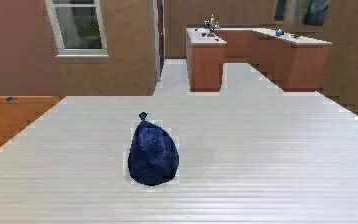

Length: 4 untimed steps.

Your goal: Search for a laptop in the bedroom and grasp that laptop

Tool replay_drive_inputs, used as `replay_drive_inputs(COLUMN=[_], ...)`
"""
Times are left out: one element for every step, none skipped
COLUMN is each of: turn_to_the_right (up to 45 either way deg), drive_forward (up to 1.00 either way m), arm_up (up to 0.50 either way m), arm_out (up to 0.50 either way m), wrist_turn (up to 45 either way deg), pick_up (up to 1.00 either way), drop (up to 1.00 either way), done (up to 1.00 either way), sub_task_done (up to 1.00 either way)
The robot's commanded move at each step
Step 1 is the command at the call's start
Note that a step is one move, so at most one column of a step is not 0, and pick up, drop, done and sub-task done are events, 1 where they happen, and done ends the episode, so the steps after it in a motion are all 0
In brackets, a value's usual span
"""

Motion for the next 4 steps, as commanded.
replay_drive_inputs(turn_to_the_right=[-45.0,-45.0,-39.0,0.0], drive_forward=[0.00,0.00,0.00,1.00], arm_up=[0.00,0.00,0.00,0.00], arm_out=[0.00,0.00,0.00,0.00], wrist_turn=[0.0,0.0,0.0,0.0], pick_up=[0.00,0.00,0.00,0.00], drop=[0.00,0.00,0.00,0.00], done=[0.00,0.00,0.00,0.00], sub_task_done=[0.00,0.00,0.00,0.00])
